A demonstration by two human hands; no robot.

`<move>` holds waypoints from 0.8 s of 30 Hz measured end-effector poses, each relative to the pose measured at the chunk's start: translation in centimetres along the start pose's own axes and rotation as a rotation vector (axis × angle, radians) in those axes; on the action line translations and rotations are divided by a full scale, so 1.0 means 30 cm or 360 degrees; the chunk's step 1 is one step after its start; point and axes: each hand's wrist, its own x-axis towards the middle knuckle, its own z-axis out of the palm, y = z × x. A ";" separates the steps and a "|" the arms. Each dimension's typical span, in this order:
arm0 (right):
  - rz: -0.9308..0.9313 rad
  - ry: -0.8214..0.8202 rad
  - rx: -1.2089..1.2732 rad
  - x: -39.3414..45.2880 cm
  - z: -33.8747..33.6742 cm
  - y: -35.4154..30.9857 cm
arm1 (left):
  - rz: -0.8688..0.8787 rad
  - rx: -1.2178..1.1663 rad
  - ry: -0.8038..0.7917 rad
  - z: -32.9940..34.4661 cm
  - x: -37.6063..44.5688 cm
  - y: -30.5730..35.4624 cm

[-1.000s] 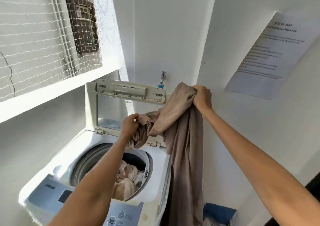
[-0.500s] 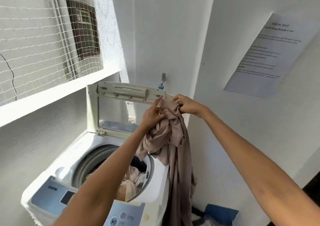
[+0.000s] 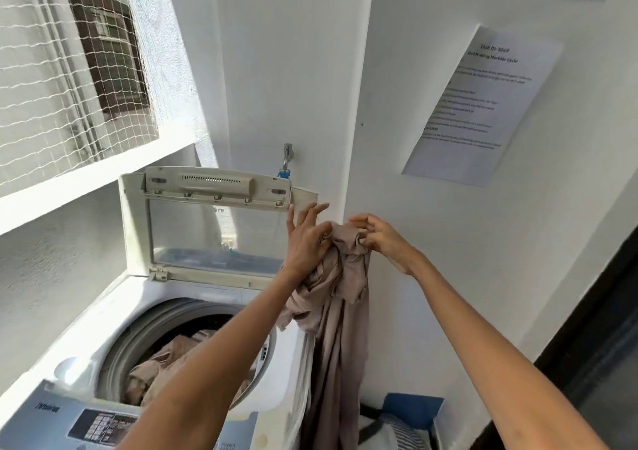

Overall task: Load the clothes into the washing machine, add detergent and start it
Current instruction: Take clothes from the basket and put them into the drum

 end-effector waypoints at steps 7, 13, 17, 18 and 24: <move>0.0215 -0.0040 -0.0559 -0.057 0.050 0.306 | 0.0077 -0.0018 0.0199 -0.077 0.122 0.022; 0.0523 0.0366 -0.0879 -0.019 0.167 0.411 | -0.0009 0.0009 0.0297 -0.207 0.235 -0.047; 0.0373 0.0585 -0.1073 0.036 0.056 0.209 | -0.0481 0.0064 0.0327 -0.289 0.204 -0.204; 0.0329 0.0664 -0.1068 0.056 0.025 0.153 | -0.0586 0.0045 0.0308 -0.305 0.195 -0.232; 0.0191 0.1271 -0.0604 0.153 -0.028 -0.184 | -0.0738 -0.0074 0.0048 -0.353 0.185 -0.309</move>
